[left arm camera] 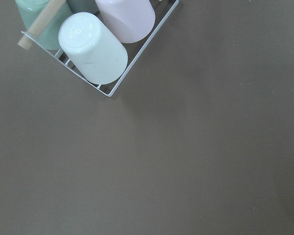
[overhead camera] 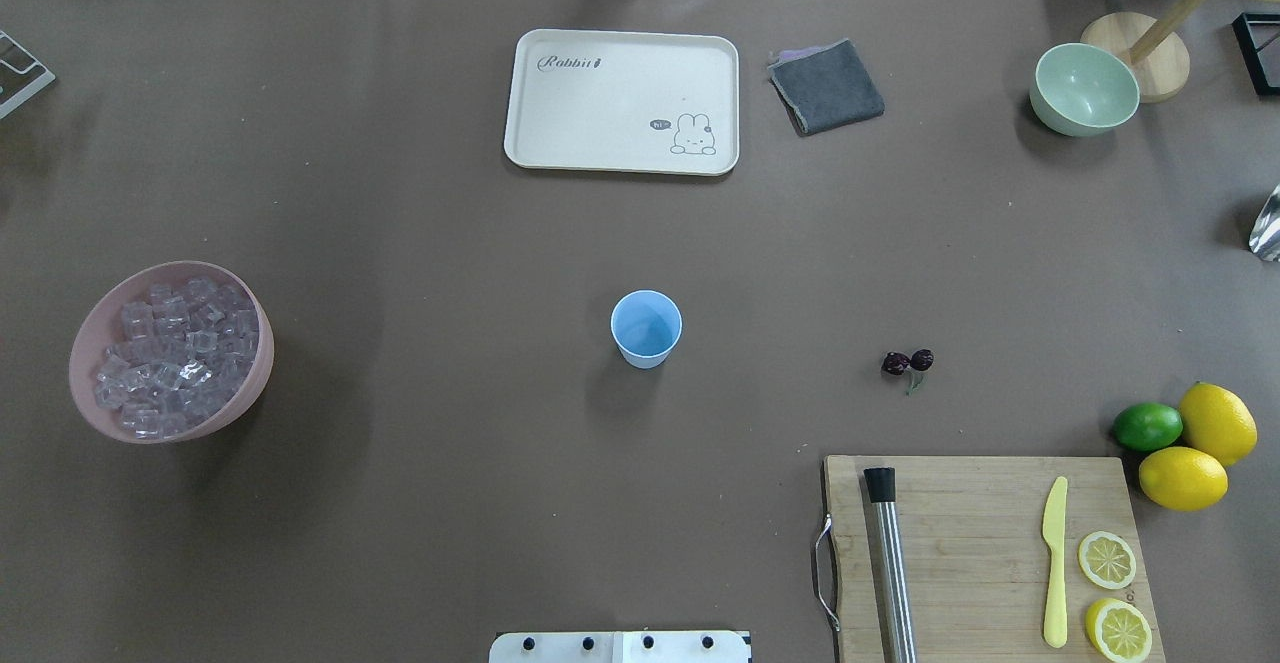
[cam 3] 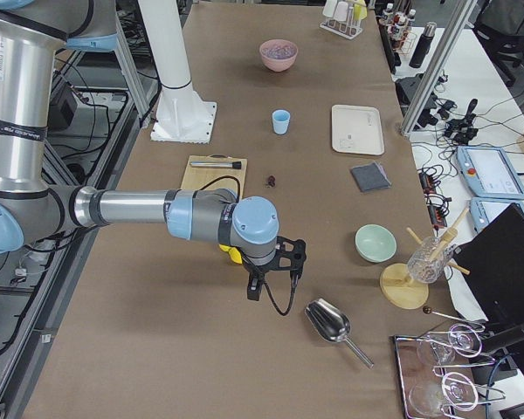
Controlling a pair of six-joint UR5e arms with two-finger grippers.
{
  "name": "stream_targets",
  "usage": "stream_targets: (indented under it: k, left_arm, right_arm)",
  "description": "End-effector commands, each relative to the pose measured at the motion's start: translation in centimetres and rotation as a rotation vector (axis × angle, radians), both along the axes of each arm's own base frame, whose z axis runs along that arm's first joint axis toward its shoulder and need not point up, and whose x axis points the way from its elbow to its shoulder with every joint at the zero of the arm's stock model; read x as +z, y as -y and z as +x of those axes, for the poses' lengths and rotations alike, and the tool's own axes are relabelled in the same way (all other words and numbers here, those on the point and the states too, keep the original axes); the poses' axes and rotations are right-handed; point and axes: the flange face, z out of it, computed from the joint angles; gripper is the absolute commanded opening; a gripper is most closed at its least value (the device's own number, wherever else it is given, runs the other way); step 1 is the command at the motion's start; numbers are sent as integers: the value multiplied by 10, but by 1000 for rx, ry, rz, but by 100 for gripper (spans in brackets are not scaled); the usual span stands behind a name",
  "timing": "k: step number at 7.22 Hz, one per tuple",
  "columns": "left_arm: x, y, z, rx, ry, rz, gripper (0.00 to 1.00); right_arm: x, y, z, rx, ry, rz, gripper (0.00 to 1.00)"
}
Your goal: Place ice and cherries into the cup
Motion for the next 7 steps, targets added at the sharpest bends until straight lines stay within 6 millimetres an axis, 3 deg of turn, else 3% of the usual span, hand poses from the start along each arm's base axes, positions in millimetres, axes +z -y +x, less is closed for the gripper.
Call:
stream_targets:
  k: [1,7]
  left_arm:
    - [1,0,0,2,0,0,98]
    - [7,0,0,1,0,-14,98]
  right_arm:
    - [-1,2,-2,-4,3,4,100]
    - [0,1,-3,-11,4,9,100]
